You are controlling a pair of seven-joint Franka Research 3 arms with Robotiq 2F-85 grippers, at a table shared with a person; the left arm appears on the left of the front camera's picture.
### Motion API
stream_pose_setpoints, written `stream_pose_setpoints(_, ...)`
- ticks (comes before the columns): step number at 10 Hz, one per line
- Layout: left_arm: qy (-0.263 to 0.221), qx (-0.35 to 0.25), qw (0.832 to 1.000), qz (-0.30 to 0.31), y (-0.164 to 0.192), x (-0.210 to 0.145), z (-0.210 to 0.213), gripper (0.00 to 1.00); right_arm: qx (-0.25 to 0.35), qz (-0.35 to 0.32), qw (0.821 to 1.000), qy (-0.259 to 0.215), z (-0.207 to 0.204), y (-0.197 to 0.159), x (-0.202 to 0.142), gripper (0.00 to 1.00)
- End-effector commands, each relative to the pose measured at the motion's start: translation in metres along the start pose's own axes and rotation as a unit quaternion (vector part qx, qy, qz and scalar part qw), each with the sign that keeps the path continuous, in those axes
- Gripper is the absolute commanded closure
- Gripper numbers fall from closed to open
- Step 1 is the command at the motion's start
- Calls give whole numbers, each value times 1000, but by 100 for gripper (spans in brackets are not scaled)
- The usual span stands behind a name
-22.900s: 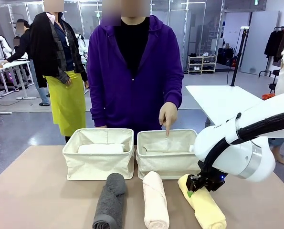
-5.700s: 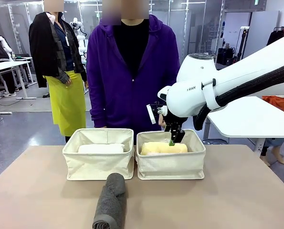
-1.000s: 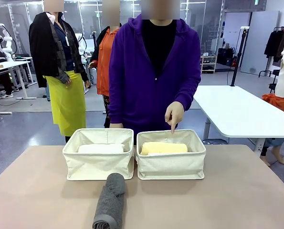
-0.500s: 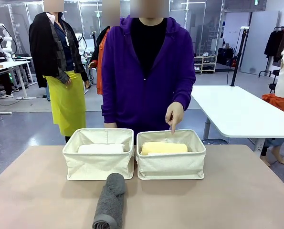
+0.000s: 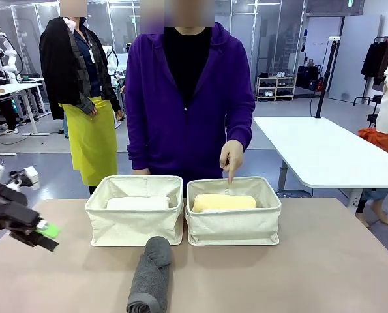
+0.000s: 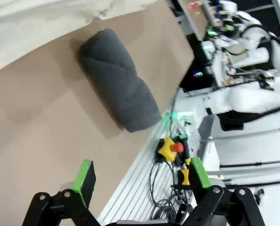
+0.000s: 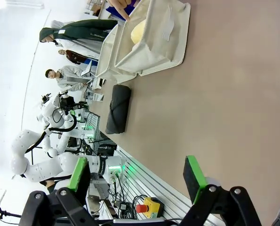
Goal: Divide the towels into two baskets.
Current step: Pick up one hotel-folded towel from the bottom of the table and place it in the Fabric basket indicated by the person.
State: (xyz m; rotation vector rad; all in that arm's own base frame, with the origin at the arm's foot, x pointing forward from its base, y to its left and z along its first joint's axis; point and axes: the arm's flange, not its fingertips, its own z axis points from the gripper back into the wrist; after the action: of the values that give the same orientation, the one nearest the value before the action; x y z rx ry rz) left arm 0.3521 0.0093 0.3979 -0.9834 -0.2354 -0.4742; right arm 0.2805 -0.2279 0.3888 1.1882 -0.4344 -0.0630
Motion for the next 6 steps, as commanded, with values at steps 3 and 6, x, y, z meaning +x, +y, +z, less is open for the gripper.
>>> stream_pose_setpoints(3, 27, 130, 990, 50, -40, 13, -73, 0, 3, 4, 1000, -3, 2, 2, -2, 0)
stream_pose_setpoints(6, 42, 164, 981, 93, -43, 24, -118, 0, 3, 4, 1000, -3, 2, 2, -2, 0)
